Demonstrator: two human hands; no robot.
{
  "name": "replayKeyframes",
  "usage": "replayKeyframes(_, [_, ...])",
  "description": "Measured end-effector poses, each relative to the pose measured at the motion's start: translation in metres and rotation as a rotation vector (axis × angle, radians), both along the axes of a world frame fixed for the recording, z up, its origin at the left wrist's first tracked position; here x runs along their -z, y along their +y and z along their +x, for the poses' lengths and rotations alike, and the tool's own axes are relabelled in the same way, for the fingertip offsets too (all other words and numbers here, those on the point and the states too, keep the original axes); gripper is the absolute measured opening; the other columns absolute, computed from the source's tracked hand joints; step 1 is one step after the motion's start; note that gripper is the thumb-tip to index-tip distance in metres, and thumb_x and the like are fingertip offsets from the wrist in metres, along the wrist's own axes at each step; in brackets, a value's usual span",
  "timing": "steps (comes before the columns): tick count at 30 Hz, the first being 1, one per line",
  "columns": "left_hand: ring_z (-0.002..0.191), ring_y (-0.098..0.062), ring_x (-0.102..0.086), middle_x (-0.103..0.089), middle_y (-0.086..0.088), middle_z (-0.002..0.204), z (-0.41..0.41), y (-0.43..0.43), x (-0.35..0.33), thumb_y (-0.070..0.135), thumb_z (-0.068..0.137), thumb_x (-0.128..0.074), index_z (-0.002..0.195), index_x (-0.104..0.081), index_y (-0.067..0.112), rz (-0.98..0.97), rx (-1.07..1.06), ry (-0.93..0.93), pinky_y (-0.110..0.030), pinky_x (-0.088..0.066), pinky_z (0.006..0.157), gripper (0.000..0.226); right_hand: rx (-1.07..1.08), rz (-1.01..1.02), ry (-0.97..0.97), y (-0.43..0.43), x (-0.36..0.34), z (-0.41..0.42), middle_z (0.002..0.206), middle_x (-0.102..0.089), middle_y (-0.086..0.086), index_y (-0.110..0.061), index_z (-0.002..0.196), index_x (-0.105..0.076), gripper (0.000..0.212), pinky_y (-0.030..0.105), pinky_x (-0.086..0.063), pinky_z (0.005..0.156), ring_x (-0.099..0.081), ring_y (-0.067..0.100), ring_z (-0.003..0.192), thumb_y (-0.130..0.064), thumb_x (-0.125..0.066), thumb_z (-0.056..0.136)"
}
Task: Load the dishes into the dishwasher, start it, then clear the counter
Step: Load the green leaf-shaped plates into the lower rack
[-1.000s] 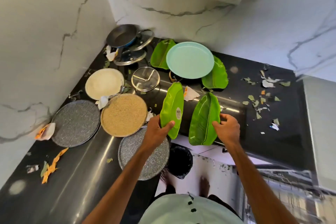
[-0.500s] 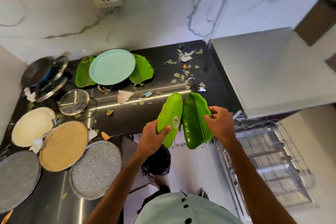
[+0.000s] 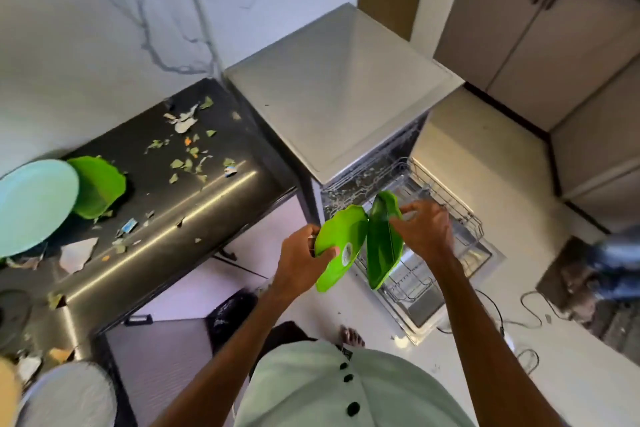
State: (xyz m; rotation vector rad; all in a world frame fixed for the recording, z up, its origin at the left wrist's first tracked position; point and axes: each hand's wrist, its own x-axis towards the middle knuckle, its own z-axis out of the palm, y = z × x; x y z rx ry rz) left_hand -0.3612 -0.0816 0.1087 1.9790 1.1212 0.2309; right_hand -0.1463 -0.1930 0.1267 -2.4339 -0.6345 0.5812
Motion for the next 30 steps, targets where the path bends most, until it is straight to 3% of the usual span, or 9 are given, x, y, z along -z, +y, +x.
replayKeyframes(5, [0.073, -0.01, -0.066, -0.069, 0.008, 0.079, 0.066, -0.007, -0.002, 0.03, 0.074, -0.085, 0.091, -0.062, 0.02, -0.075, 0.089, 0.012, -0.012, -0.047, 0.062, 0.03, 0.236, 0.071, 0.092, -0.034, 0.015, 0.027, 0.071, -0.066, -0.001, -0.014, 0.1, -0.076, 0.022, 0.019, -0.046, 0.05, -0.064, 0.015, 0.056, -0.023, -0.076, 0.081])
replayKeyframes(7, [0.072, -0.013, -0.065, -0.069, 0.005, 0.079, 0.087, -0.006, 0.002, 0.03, 0.077, -0.083, 0.091, -0.062, 0.016, -0.067, 0.116, 0.016, -0.016, -0.047, 0.062, 0.029, 0.326, 0.088, 0.163, -0.038, 0.026, 0.033, 0.068, -0.068, 0.002, -0.014, 0.098, -0.078, 0.021, 0.021, -0.051, 0.055, -0.068, 0.019, 0.06, -0.022, -0.077, 0.079])
replayKeyframes(10, [0.075, -0.022, -0.063, -0.069, -0.005, 0.082, 0.113, -0.001, 0.02, 0.032, 0.083, -0.078, 0.094, -0.059, 0.011, -0.065, 0.181, 0.054, -0.033, -0.046, 0.066, 0.03, 0.459, 0.087, 0.261, -0.045, 0.05, 0.039, 0.076, -0.076, 0.008, -0.018, 0.094, -0.08, 0.02, 0.039, -0.062, 0.071, -0.074, 0.026, 0.072, -0.024, -0.077, 0.075])
replayKeyframes(13, [0.074, -0.022, -0.057, -0.064, -0.007, 0.083, 0.14, 0.003, 0.042, 0.026, 0.089, -0.074, 0.095, -0.052, 0.012, -0.094, 0.281, 0.067, -0.029, -0.034, 0.064, 0.027, 0.577, 0.06, 0.351, -0.05, 0.08, 0.048, 0.083, -0.077, 0.007, -0.02, 0.095, -0.079, 0.04, 0.045, -0.062, 0.076, -0.074, 0.029, 0.082, -0.038, -0.07, 0.06])
replayKeyframes(16, [0.074, -0.019, -0.053, -0.063, -0.011, 0.087, 0.166, 0.009, 0.067, 0.021, 0.091, -0.071, 0.097, -0.05, 0.013, -0.105, 0.403, 0.097, -0.023, -0.029, 0.062, 0.023, 0.654, 0.004, 0.38, -0.051, 0.108, 0.059, 0.092, -0.078, 0.006, -0.021, 0.1, -0.079, 0.038, 0.04, -0.06, 0.08, -0.073, 0.029, 0.091, -0.032, -0.073, 0.064])
replayKeyframes(20, [0.083, -0.016, -0.054, -0.064, -0.012, 0.097, 0.2, 0.017, 0.107, 0.019, 0.092, -0.069, 0.107, -0.052, 0.006, -0.135, 0.49, 0.148, -0.027, -0.038, 0.07, 0.025, 0.729, -0.046, 0.4, -0.048, 0.147, 0.077, 0.092, -0.078, 0.007, -0.02, 0.103, -0.079, 0.031, 0.025, -0.048, 0.071, -0.072, 0.027, 0.092, -0.019, -0.076, 0.072])
replayKeyframes(24, [0.084, -0.015, -0.051, -0.057, -0.005, 0.094, 0.236, 0.019, 0.145, 0.018, 0.093, -0.069, 0.11, -0.053, 0.002, -0.111, 0.555, 0.176, -0.016, -0.029, 0.067, 0.028, 0.777, -0.067, 0.438, -0.05, 0.194, 0.098, 0.098, -0.078, 0.007, -0.016, 0.106, -0.079, 0.033, 0.019, -0.048, 0.065, -0.072, 0.021, 0.089, -0.016, -0.076, 0.073])
replayKeyframes(28, [0.077, -0.015, -0.055, -0.062, -0.002, 0.09, 0.263, 0.016, 0.192, 0.018, 0.091, -0.072, 0.104, -0.054, 0.006, -0.114, 0.601, 0.19, -0.013, -0.035, 0.061, 0.025, 0.849, -0.073, 0.439, -0.054, 0.246, 0.119, 0.096, -0.078, 0.006, -0.019, 0.103, -0.078, 0.031, 0.033, -0.059, 0.079, -0.074, 0.024, 0.092, -0.016, -0.075, 0.072])
replayKeyframes(30, [0.076, -0.015, -0.056, -0.063, -0.002, 0.088, 0.276, 0.012, 0.22, 0.016, 0.09, -0.071, 0.103, -0.055, 0.008, -0.105, 0.602, 0.203, -0.017, -0.038, 0.062, 0.023, 0.872, -0.095, 0.448, -0.058, 0.277, 0.131, 0.097, -0.078, 0.006, -0.02, 0.106, -0.078, 0.034, 0.027, -0.056, 0.076, -0.073, 0.023, 0.093, -0.015, -0.072, 0.072])
